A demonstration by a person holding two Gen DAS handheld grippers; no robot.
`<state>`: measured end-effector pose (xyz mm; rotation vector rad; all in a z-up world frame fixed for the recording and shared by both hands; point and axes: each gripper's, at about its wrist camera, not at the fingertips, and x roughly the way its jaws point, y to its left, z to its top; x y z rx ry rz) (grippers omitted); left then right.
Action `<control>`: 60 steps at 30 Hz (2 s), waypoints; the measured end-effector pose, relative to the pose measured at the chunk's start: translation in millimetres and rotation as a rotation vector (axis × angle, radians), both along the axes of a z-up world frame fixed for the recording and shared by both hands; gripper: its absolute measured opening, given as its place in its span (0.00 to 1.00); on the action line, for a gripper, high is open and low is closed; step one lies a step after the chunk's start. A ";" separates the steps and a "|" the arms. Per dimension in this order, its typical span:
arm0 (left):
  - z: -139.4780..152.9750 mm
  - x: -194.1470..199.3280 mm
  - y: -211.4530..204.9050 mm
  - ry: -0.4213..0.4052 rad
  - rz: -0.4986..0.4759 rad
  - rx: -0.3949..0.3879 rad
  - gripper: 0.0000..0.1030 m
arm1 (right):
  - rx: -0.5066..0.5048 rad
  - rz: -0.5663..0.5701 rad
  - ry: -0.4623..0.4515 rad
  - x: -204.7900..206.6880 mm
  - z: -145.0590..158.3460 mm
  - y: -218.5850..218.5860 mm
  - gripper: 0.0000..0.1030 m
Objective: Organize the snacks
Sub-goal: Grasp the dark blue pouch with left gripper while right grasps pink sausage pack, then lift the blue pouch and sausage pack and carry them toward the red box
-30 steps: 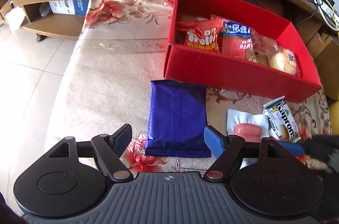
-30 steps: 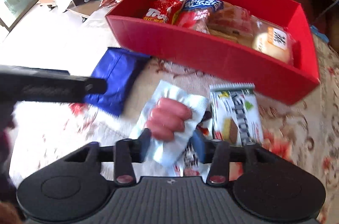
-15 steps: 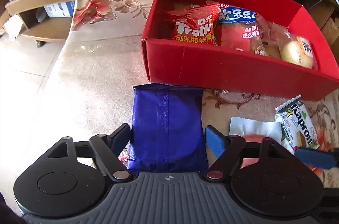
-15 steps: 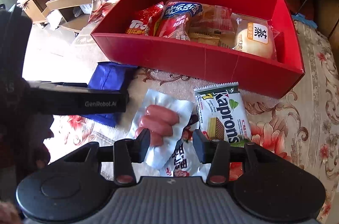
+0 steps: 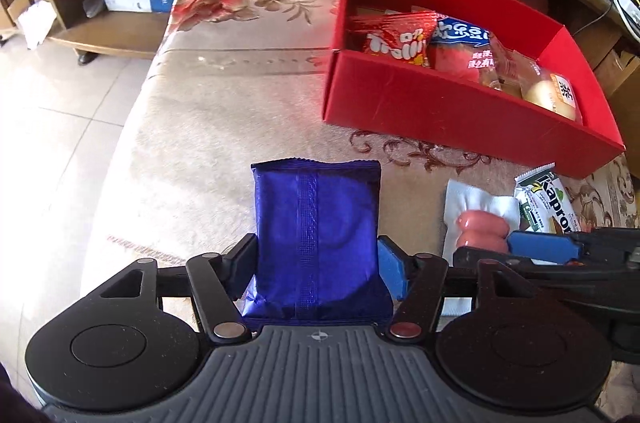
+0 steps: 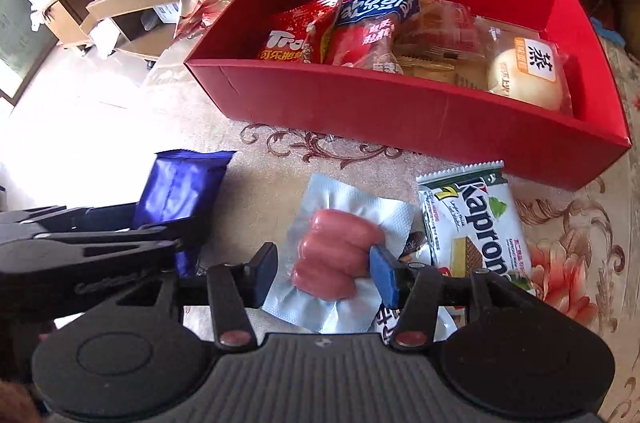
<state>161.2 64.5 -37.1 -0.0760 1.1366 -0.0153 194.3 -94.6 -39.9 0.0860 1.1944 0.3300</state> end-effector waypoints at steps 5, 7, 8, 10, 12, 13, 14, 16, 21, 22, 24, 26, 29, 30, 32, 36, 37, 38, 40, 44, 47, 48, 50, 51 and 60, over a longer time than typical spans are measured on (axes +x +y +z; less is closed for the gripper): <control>-6.0 1.3 1.6 0.019 -0.008 -0.014 0.67 | -0.007 -0.038 -0.006 1.9 2.3 -7.9 0.52; -7.0 0.3 -0.1 0.017 -0.021 -0.008 0.67 | 0.006 -0.050 -0.007 4.9 4.6 -11.9 0.55; -7.1 -0.8 -0.7 0.016 -0.029 -0.007 0.67 | 0.016 -0.060 0.008 7.1 3.7 -13.4 0.58; -8.2 -2.0 -0.6 0.017 -0.032 -0.006 0.68 | 0.039 -0.082 0.033 10.3 -0.3 -13.4 0.59; -8.3 -2.5 -0.6 0.020 -0.029 0.000 0.67 | 0.035 -0.079 0.042 12.1 -4.3 -7.7 0.59; -8.4 -2.9 0.2 0.017 -0.026 0.012 0.67 | 0.028 -0.080 0.041 13.5 -5.5 -4.8 0.59; -8.6 -3.3 1.8 0.017 -0.025 0.012 0.67 | 0.019 -0.081 0.040 14.8 -6.6 -2.6 0.59; -8.0 -4.6 3.6 0.017 -0.030 0.005 0.69 | 0.010 -0.079 0.041 18.7 -7.7 -0.4 0.66; -8.9 -7.8 -2.2 0.021 -0.063 0.031 0.69 | -0.097 -0.003 0.003 21.0 -12.0 27.3 0.73; -8.7 -8.7 -4.0 0.019 -0.074 0.042 0.69 | -0.113 0.004 -0.010 19.9 -12.0 31.7 0.70; -8.4 -10.5 -4.8 0.020 -0.086 0.042 0.69 | -0.130 0.020 -0.021 17.9 -11.6 33.4 0.68; -7.8 -12.7 -3.6 0.022 -0.097 0.033 0.70 | -0.120 0.031 -0.020 15.1 -11.8 26.8 0.68; -7.1 -16.3 -3.6 0.024 -0.111 0.032 0.70 | -0.149 0.042 -0.033 6.2 -9.6 12.6 0.67; -6.8 -16.7 -3.3 0.024 -0.110 0.028 0.70 | -0.153 0.048 -0.032 3.6 -8.6 7.9 0.67; -5.9 -17.1 -3.2 0.025 -0.107 0.020 0.69 | -0.152 0.047 -0.031 -4.7 -5.8 -3.3 0.67; -4.4 -16.1 -7.6 0.029 -0.111 -0.008 0.69 | -0.124 0.026 -0.037 -18.8 4.5 -21.7 0.67; -4.5 -16.3 -10.2 0.027 -0.114 -0.002 0.68 | -0.115 0.025 -0.041 -21.0 7.8 -24.2 0.67; -5.0 -16.1 -12.9 0.026 -0.118 0.002 0.68 | -0.108 0.028 -0.045 -23.3 11.0 -25.4 0.67; -5.9 -15.5 -17.1 0.022 -0.123 0.010 0.68 | -0.095 0.036 -0.052 -27.2 17.0 -26.1 0.67; -6.7 -13.2 -21.3 0.017 -0.120 0.020 0.68 | -0.068 0.039 -0.058 -30.7 19.6 -29.3 0.67; -6.7 -12.9 -24.8 0.015 -0.121 0.027 0.67 | -0.058 0.035 -0.049 -27.6 16.7 -32.0 0.67; -6.4 -12.7 -26.1 0.015 -0.122 0.026 0.67 | -0.057 0.034 -0.050 -26.5 16.7 -32.6 0.67; -5.5 -13.2 -28.9 0.017 -0.121 0.023 0.67 | -0.064 0.030 -0.060 -26.9 18.4 -34.4 0.67; -4.8 -13.5 -31.0 0.016 -0.121 0.022 0.66 | -0.068 0.028 -0.067 -27.0 19.5 -35.4 0.67; 14.4 -21.9 -46.3 -0.044 -0.136 0.004 0.66 | -0.074 -0.008 -0.097 -28.7 28.0 -46.9 0.67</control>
